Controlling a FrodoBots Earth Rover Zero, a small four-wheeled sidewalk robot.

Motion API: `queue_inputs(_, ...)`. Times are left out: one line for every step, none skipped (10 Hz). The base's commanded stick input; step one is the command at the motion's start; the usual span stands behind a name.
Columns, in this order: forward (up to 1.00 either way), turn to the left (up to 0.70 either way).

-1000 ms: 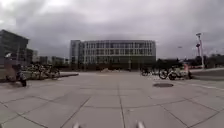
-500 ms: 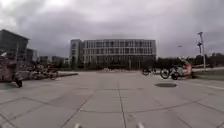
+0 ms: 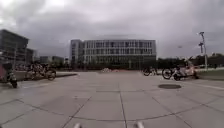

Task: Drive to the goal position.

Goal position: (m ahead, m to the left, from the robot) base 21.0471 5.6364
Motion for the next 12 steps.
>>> queue_inputs(0.45,0.00)
queue_inputs(0.45,0.00)
queue_inputs(0.45,0.00)
queue_inputs(0.45,0.00)
queue_inputs(0.45,0.00)
queue_inputs(0.45,0.00)
queue_inputs(0.45,0.00)
queue_inputs(0.45,0.00)
queue_inputs(0.45,0.00)
queue_inputs(0.45,0.00)
queue_inputs(0.45,0.00)
queue_inputs(0.45,0.00)
